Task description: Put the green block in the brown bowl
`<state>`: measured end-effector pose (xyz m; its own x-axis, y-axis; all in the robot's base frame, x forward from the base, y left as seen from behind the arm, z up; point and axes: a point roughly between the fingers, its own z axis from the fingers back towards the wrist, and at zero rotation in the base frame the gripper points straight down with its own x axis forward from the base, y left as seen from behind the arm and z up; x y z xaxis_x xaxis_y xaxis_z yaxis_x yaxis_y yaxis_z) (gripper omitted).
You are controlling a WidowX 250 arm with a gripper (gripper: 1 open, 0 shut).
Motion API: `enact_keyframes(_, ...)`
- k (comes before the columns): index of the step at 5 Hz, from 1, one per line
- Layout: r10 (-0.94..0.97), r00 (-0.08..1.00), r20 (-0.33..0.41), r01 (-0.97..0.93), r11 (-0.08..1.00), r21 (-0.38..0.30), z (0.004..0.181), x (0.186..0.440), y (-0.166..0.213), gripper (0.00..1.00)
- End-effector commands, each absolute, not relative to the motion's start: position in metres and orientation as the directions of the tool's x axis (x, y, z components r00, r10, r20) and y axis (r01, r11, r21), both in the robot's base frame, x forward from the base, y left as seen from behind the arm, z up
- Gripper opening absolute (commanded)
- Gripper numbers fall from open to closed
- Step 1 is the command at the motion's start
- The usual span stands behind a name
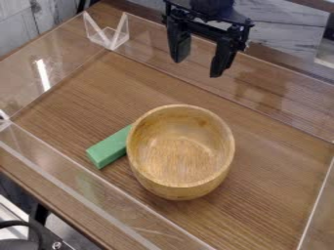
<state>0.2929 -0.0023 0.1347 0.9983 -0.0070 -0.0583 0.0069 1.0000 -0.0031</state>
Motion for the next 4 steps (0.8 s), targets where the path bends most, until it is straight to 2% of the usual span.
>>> enact_keyframes(1,-0.037,0.996,-0.078,0.036,0.999,-0.007,0.128,0.287,-0.001,1.0)
enact_keyframes(4,-0.29,0.956,-0.043,0.29,0.957,-0.007,0.128,0.228,0.038,1.0)
